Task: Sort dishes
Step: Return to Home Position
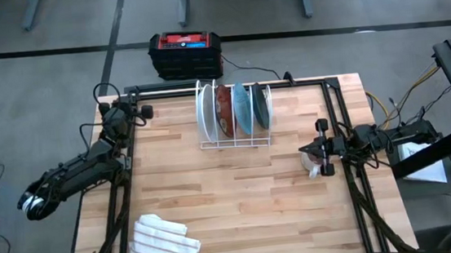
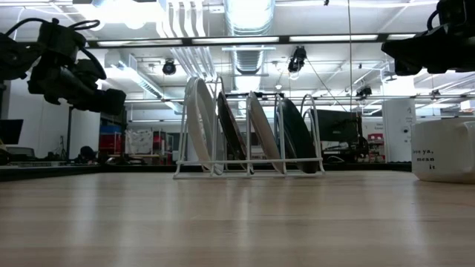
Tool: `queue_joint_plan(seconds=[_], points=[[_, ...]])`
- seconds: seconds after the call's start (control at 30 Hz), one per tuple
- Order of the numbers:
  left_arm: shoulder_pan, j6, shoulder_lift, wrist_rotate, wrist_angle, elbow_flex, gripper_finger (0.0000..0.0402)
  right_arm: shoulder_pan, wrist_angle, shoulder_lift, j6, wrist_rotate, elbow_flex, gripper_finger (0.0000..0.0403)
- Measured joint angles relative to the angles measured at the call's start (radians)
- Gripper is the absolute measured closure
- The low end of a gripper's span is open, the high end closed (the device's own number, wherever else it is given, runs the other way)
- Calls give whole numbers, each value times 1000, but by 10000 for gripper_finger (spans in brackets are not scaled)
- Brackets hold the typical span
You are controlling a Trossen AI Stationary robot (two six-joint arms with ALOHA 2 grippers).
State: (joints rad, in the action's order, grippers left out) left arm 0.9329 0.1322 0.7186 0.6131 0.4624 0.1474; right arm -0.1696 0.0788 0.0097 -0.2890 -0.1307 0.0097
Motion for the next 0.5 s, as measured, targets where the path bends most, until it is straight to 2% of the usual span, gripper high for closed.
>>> queue_joint_plan(seconds=[0.5], points=[[0, 0, 0, 0, 0, 0, 401, 0, 0, 0, 0, 0, 0, 403]])
